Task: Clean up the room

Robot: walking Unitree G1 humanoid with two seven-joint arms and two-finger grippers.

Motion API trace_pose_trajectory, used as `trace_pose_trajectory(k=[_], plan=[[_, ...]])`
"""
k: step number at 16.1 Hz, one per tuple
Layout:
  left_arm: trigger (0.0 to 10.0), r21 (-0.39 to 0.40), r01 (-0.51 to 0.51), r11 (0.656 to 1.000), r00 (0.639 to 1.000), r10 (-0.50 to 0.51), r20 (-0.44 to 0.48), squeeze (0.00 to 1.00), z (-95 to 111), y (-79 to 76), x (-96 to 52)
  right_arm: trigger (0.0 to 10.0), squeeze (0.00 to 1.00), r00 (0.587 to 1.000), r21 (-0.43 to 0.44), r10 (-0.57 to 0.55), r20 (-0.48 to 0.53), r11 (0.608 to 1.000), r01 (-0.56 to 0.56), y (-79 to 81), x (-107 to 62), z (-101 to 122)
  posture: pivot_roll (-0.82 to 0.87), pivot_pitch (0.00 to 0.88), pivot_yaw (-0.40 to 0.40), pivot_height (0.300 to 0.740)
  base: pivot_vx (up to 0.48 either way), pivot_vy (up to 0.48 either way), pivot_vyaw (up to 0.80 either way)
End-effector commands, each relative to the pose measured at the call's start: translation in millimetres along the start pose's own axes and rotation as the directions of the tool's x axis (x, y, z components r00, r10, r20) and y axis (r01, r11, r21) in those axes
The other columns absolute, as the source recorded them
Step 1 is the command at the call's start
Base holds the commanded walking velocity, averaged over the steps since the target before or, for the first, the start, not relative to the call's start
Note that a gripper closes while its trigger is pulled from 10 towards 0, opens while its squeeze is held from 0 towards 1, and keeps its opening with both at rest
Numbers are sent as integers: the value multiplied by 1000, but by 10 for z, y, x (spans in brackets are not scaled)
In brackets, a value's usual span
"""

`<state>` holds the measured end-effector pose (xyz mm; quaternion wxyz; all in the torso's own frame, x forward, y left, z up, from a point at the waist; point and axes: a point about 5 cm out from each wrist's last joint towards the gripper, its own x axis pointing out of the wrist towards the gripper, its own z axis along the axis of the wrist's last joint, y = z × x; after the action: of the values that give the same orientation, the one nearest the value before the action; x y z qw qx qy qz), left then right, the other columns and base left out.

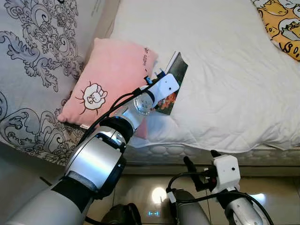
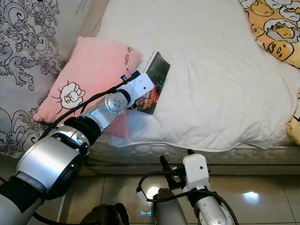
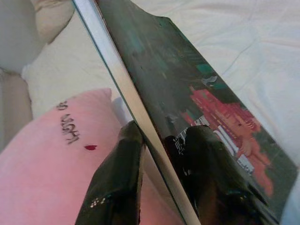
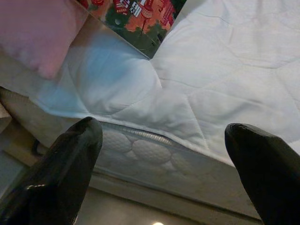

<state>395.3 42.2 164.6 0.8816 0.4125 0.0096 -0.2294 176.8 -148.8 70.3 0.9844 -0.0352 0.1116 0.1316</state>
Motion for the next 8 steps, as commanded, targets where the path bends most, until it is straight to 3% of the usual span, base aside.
trace_pose_trajectory(k=[1,6,8], plan=[[10000,28,-15,1000,1000,14,14,1000,57,65,10,10000,0,1000,-5,2,-28,1000,-2,4,-18,-38,-438,194,70,714,0,0,0],[10000,106,-148,983,985,136,110,1000,198,268,5,10000,0,999,-4,20,-35,1000,-20,31,9,-51,-426,201,63,714,0,0,0],[10000,77,-223,972,965,209,158,1000,292,425,-8,10000,0,999,-4,23,-37,1000,-23,29,28,-57,-415,202,61,714,0,0,0]])
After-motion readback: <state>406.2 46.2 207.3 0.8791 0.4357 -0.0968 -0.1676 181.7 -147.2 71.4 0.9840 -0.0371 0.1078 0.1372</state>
